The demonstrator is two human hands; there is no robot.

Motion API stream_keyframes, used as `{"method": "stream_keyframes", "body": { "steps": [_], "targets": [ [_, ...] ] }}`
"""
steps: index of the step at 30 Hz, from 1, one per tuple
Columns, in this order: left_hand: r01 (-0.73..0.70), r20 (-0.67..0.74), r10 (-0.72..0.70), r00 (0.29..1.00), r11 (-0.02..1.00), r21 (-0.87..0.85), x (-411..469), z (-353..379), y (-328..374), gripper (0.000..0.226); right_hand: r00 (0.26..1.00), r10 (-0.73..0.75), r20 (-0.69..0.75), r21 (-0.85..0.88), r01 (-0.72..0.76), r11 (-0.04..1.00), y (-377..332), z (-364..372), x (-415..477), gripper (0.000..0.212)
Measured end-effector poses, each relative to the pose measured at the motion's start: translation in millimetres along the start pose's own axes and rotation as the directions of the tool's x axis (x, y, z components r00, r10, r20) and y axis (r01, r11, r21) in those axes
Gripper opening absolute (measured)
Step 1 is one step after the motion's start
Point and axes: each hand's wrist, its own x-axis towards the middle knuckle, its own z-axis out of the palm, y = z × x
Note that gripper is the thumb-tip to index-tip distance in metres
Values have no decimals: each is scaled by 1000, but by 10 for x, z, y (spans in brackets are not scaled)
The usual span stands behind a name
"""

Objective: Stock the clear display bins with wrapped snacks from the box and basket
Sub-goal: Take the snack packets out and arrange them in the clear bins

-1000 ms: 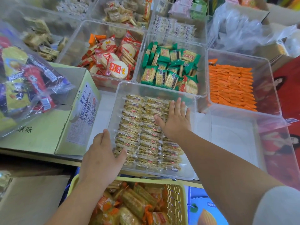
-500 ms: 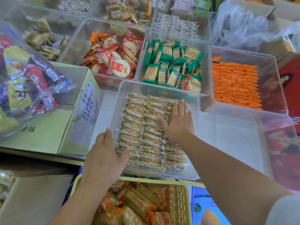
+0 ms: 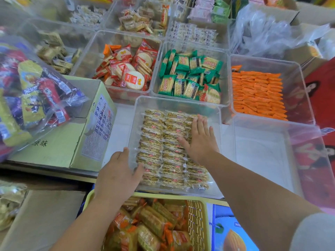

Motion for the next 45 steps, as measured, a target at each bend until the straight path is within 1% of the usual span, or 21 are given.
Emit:
{"method": "stream_keyframes", "body": {
  "steps": [3, 6, 10, 12, 15, 17, 21, 23, 26, 27, 28, 31, 34, 37, 40, 42, 43, 45],
  "targets": [
    [-43, 14, 43, 999, 999, 13, -9, -20, 19, 82, 998, -38, 51, 9, 37, 999, 47, -3, -257, 94],
    [-58, 20, 58, 998, 998, 8, -80, -93, 57, 81, 993, -83, 85, 114, 73, 991, 28, -60, -570, 88],
    [-121, -74, 119, 990, 992, -21, -449, -234, 66, 69, 983, -157, 95, 319, 119, 940, -131, -187, -992, 77],
    [-158, -112, 157, 981, 987, 3, -779, -260, -5, 72, 977, -197, 80, 390, 152, 908, -266, -262, -1181, 73],
    [-167, -166, 170, 971, 985, 30, -1326, -278, -241, 73, 960, -276, 54, 451, 223, 864, -548, -385, -1448, 71],
    [-136, -206, 138, 969, 990, 25, -1651, -319, -455, 71, 936, -351, 30, 457, 300, 838, -793, -451, -1629, 69],
    [16, -289, -36, 957, 997, -70, -2131, -506, -1042, 71, 869, -493, -44, 441, 459, 771, -1386, -511, -2021, 67],
    [86, -325, -129, 937, 986, -145, -2246, -615, -1371, 64, 835, -548, -46, 425, 513, 746, -1702, -514, -2182, 67],
    [139, -357, -206, 911, 969, -205, -2241, -734, -1911, 52, 797, -602, -49, 401, 568, 719, -2181, -495, -2347, 66],
    [166, -336, -236, 912, 961, -223, -2202, -780, -2097, 50, 792, -608, -55, 404, 574, 712, -2345, -489, -2386, 66],
    [195, -293, -264, 919, 950, -243, -2156, -823, -2280, 54, 790, -610, -61, 415, 576, 704, -2508, -483, -2417, 65],
    [258, -137, -305, 942, 924, -283, -1983, -955, -2816, 69, 777, -625, -75, 416, 594, 689, -3002, -445, -2487, 60],
    [317, -38, -335, 941, 919, -233, -1732, -1117, -3270, 79, 769, -639, -35, 338, 611, 716, -3431, -387, -2484, 55],
    [352, 4, -357, 934, 917, -189, -1409, -1244, -3605, 90, 786, -616, 49, 226, 592, 773, -3668, -307, -2444, 57],
    [357, 14, -362, 932, 909, -217, -1032, -1269, -3801, 98, 815, -574, 81, 173, 555, 813, -3757, -254, -2443, 60],
    [407, 35, -415, 909, 868, -286, -771, -1224, -3893, 98, 828, -551, 104, 163, 532, 831, -3775, -254, -2455, 58],
    [444, 49, -457, 888, 825, -348, -639, -1192, -3939, 97, 832, -542, 117, 156, 523, 838, -3777, -261, -2455, 56],
    [525, 83, -569, 818, 680, -511, -404, -1125, -4025, 90, 838, -527, 142, 141, 510, 848, -3782, -281, -2457, 54]
  ]
}}
